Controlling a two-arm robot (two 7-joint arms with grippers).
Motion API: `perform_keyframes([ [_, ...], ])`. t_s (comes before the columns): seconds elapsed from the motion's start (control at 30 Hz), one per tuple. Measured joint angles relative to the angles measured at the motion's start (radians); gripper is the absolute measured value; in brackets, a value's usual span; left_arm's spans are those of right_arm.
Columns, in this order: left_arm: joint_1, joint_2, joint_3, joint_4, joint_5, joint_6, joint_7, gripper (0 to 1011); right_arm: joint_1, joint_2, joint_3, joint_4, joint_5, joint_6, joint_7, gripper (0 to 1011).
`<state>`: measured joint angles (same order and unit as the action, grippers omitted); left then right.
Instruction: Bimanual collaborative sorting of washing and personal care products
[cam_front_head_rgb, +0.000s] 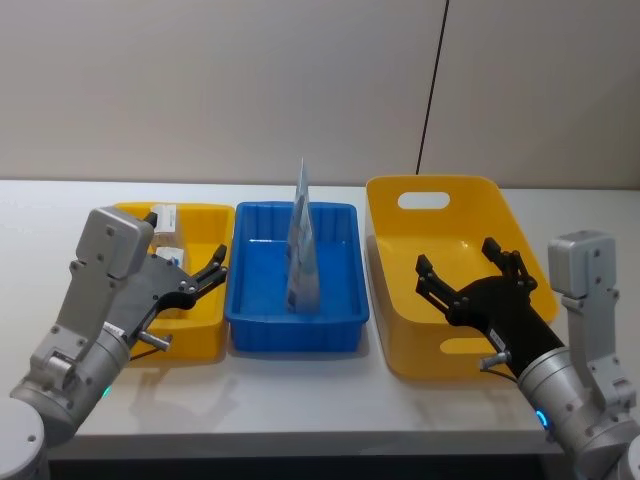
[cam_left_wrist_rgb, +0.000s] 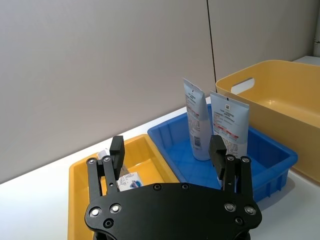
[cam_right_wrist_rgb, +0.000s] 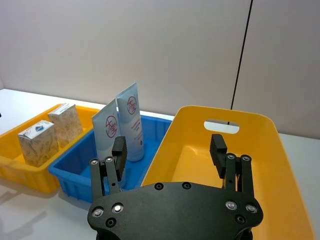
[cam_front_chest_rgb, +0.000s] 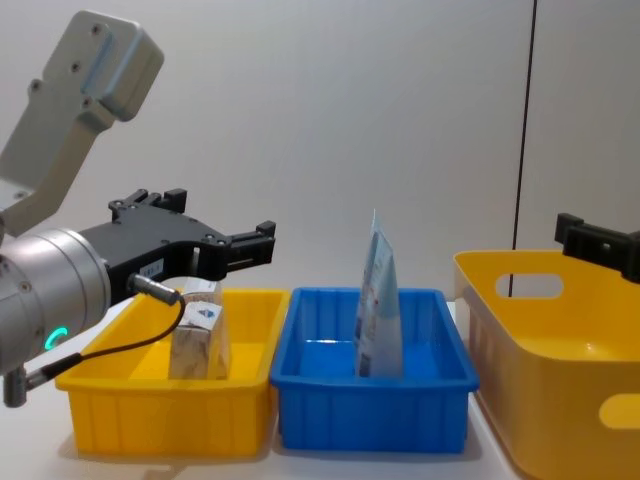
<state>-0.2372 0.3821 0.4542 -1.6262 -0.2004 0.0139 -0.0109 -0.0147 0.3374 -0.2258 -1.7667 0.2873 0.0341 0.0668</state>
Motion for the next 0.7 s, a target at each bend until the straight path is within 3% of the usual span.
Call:
perform_keyframes([
  [0.7,0.000,0.000,0.000,0.000,0.000,0.000,0.000,1001,0.000,0.000,0.000,0.000,0.000,0.000,0.000,1003],
])
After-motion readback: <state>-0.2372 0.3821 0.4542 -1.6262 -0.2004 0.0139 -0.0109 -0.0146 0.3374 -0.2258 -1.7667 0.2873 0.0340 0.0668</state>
